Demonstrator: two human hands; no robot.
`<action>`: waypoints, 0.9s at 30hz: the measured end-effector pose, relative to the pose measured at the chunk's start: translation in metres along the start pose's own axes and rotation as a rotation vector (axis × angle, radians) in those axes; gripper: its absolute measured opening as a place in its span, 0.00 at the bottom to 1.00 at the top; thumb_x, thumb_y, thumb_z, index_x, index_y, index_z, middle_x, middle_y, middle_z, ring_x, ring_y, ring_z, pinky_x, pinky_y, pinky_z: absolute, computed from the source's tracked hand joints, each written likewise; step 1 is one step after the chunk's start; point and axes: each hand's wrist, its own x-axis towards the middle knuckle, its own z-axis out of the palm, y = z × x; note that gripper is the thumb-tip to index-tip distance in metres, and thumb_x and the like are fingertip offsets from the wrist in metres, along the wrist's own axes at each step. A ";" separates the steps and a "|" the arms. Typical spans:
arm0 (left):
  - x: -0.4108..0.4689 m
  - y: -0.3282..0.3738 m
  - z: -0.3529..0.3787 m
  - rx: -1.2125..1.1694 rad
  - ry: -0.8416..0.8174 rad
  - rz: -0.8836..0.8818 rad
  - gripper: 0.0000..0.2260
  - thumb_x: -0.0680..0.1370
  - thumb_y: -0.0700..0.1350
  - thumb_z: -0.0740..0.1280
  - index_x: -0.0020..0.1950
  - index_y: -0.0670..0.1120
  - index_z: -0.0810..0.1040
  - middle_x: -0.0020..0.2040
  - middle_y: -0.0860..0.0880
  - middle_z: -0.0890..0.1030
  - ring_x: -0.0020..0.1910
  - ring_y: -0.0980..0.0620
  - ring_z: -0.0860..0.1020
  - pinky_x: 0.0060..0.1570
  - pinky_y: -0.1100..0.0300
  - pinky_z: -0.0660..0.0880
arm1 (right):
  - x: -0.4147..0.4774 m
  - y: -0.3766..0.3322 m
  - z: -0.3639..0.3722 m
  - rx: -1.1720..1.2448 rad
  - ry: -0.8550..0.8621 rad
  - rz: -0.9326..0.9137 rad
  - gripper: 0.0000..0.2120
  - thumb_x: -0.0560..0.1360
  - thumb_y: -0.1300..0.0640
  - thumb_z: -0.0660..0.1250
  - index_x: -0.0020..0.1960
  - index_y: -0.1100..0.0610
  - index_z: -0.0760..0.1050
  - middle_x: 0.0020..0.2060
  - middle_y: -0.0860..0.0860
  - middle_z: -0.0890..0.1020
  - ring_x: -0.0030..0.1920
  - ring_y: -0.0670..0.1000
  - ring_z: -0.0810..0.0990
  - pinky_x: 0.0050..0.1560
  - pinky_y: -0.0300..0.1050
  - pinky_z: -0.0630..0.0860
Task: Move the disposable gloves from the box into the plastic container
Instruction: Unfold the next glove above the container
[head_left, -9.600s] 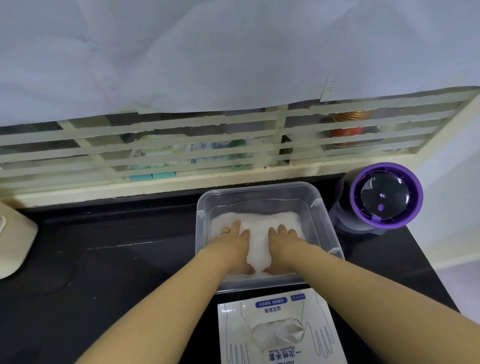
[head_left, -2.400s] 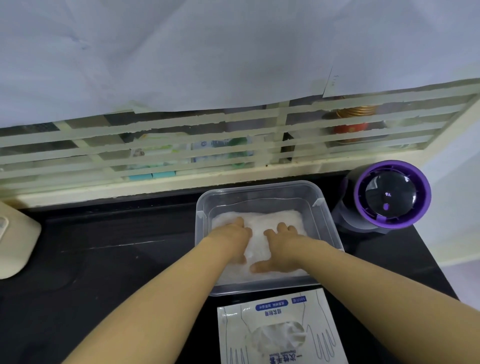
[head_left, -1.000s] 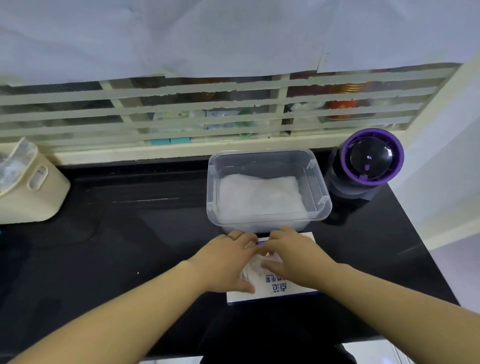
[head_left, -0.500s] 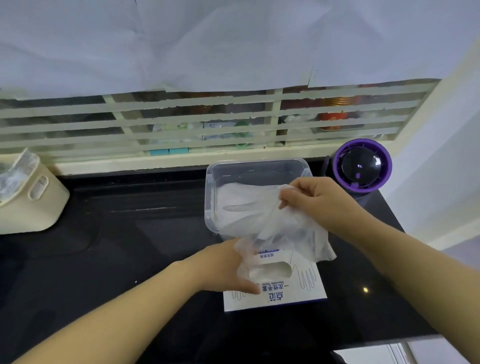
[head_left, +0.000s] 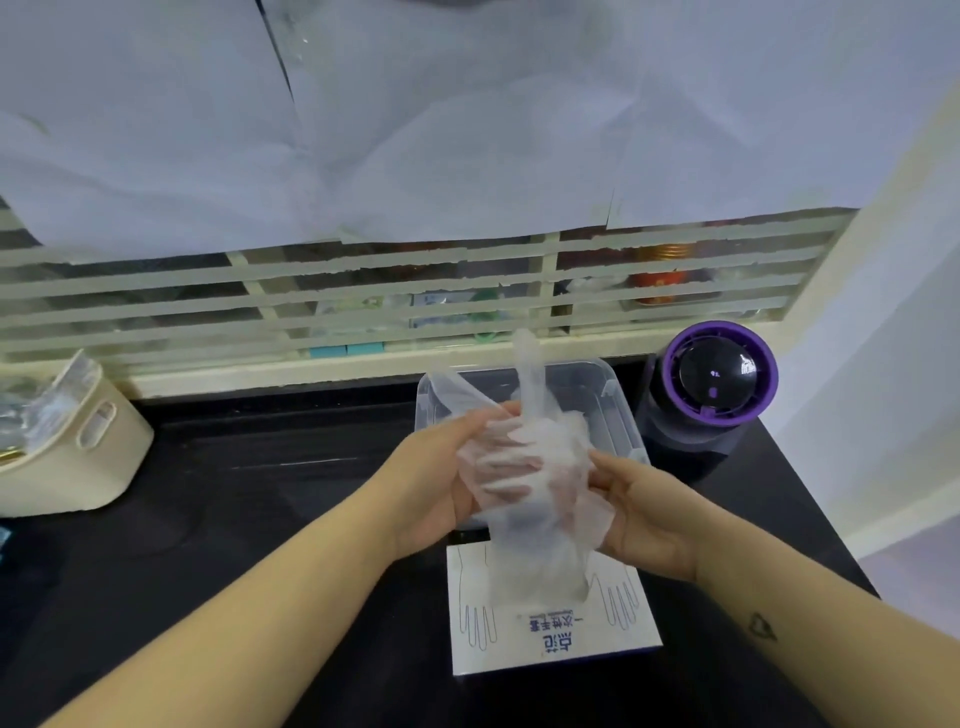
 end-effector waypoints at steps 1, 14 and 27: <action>0.001 0.003 -0.001 -0.031 0.021 0.005 0.16 0.74 0.47 0.65 0.60 0.45 0.79 0.53 0.41 0.84 0.52 0.42 0.83 0.51 0.47 0.80 | 0.001 -0.001 -0.002 0.031 0.004 -0.017 0.25 0.79 0.45 0.59 0.67 0.63 0.72 0.61 0.62 0.79 0.62 0.62 0.77 0.67 0.60 0.70; 0.012 0.019 -0.005 -0.098 0.014 0.000 0.20 0.72 0.47 0.66 0.63 0.42 0.79 0.56 0.41 0.83 0.50 0.45 0.83 0.46 0.50 0.82 | 0.006 -0.017 0.017 -0.181 0.120 -0.272 0.07 0.77 0.59 0.65 0.46 0.62 0.80 0.42 0.55 0.84 0.36 0.49 0.82 0.45 0.44 0.76; 0.015 0.042 -0.017 0.166 0.081 0.126 0.17 0.81 0.53 0.59 0.57 0.42 0.79 0.51 0.44 0.83 0.47 0.49 0.81 0.48 0.55 0.79 | -0.020 -0.081 0.032 -0.700 0.244 -0.711 0.07 0.78 0.54 0.65 0.47 0.55 0.80 0.44 0.51 0.83 0.49 0.54 0.80 0.54 0.51 0.77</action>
